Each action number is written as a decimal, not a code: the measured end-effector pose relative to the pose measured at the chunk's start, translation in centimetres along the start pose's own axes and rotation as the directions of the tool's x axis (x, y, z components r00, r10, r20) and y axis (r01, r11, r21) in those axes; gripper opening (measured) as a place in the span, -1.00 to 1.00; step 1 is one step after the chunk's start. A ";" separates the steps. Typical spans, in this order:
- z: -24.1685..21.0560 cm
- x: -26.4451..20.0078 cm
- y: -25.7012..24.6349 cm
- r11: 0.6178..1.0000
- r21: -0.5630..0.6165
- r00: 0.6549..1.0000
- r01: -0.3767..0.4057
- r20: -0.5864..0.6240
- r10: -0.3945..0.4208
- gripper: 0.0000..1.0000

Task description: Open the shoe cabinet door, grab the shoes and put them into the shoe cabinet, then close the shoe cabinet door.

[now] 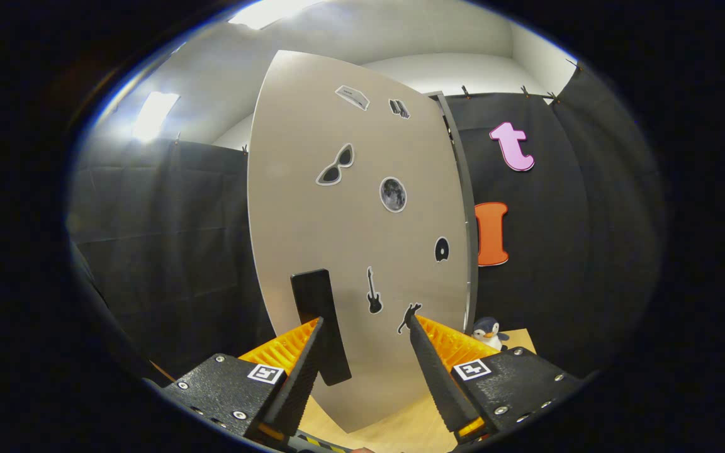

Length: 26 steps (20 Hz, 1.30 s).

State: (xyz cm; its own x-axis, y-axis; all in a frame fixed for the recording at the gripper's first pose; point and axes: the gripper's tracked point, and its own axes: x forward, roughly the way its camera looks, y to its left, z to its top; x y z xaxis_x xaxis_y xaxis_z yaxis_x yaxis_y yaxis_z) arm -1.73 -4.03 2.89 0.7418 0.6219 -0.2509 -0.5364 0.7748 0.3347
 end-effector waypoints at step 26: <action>-0.5 2.5 0.6 0.998 0.000 0.997 -0.061 -0.039 0.061 0.89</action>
State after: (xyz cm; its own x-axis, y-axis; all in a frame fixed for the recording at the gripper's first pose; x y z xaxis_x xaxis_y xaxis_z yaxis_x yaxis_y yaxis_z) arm -0.41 -2.01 1.99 0.6914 0.6720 -0.2653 -0.5805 0.7353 0.3497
